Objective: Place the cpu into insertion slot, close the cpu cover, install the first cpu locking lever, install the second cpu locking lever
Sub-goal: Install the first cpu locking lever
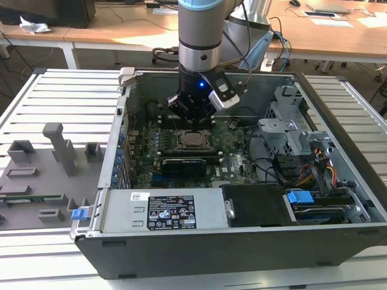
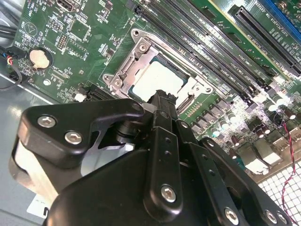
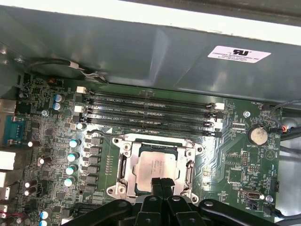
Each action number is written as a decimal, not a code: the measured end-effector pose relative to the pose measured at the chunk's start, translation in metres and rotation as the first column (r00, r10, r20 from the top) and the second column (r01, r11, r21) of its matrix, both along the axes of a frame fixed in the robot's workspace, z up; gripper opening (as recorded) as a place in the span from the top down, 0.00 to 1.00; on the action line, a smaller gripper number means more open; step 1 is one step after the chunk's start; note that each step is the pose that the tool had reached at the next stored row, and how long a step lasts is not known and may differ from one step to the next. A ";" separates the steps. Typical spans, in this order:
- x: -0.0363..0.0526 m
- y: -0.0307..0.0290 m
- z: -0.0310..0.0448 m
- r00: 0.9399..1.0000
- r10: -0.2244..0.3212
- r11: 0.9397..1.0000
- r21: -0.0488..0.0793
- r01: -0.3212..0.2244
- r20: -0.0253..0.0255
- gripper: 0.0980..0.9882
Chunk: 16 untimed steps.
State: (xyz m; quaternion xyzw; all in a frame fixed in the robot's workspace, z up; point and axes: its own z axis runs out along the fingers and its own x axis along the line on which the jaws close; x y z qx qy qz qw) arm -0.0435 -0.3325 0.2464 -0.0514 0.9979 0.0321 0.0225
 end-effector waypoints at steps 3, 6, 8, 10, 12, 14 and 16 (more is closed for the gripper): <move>-0.0002 0.0000 0.0000 1.000 0.000 1.000 0.000 0.000 0.000 0.99; -0.0076 0.0000 0.0000 1.000 -0.001 1.000 0.000 0.001 0.000 0.99; -0.0129 0.0000 0.0000 1.000 -0.001 1.000 0.000 0.001 0.000 0.99; -0.0190 0.0000 0.0000 1.000 -0.002 1.000 0.000 0.002 0.000 0.99; -0.0245 0.0000 0.0000 1.000 -0.002 1.000 0.001 0.002 0.000 0.99; -0.0414 0.0000 0.0000 1.000 -0.003 1.000 0.001 0.003 0.000 0.99; -0.0490 0.0000 0.0000 1.000 -0.003 1.000 0.001 0.003 0.000 0.99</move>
